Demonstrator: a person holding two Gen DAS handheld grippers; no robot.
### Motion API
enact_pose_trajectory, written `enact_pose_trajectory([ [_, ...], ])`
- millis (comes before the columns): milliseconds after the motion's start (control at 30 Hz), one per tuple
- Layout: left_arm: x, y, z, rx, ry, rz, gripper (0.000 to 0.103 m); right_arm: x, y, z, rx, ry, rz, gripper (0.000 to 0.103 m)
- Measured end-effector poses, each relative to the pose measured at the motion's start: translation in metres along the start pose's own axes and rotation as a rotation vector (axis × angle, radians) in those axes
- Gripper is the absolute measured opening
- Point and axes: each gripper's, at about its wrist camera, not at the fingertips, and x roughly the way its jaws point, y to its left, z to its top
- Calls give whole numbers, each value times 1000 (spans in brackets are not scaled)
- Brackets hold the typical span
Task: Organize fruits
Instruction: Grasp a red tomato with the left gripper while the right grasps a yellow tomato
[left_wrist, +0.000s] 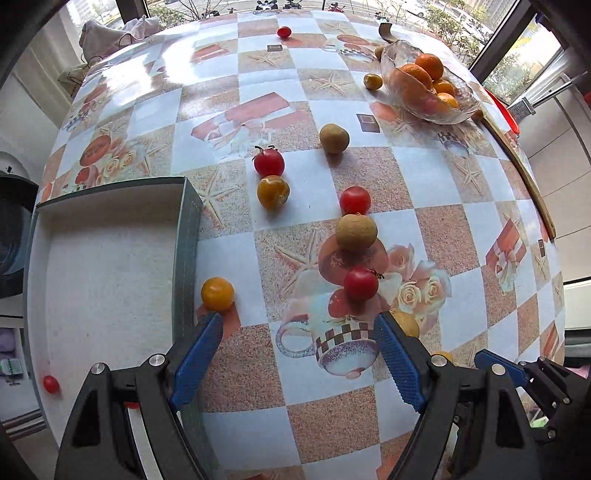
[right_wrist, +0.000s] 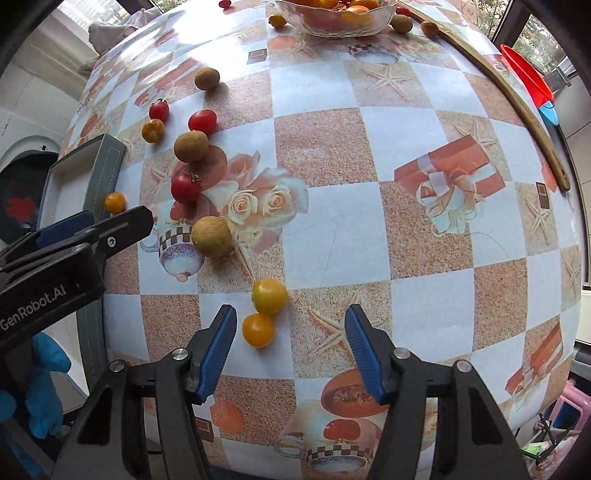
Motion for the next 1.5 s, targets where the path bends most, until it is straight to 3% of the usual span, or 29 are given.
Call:
enact_pose_trajectory([
  [333, 27, -19, 12, -14, 47, -4, 83, 9, 3, 8, -6, -6, 15, 52],
  [367, 28, -22, 12, -11, 50, 5, 77, 9, 3, 9, -12, -6, 12, 48],
  [433, 28, -27, 13, 0, 45, 28, 77, 9, 5, 10, -29, -6, 9, 41],
  [500, 29, -34, 12, 11, 34, 66, 66, 11, 9, 15, -39, 2, 40, 29],
  [533, 29, -35, 11, 13, 29, 71, 66, 11, 10, 15, -44, 4, 48, 26],
  [567, 28, -35, 10, 10, 19, 68, 57, 11, 12, 16, -49, 3, 49, 23],
  [600, 26, -36, 10, 11, 9, 53, 46, 10, 13, 17, -50, 2, 48, 23],
  [700, 22, -42, 11, 26, 13, -5, 25, 6, 8, 18, -26, 3, 73, 23],
  [967, -10, -34, 1, 10, -24, -69, 24, -11, -4, 18, -6, -11, 83, 23],
  [1500, -60, 43, -44, -100, -107, -34, 25, -31, 24, 15, -65, -31, 83, 23],
])
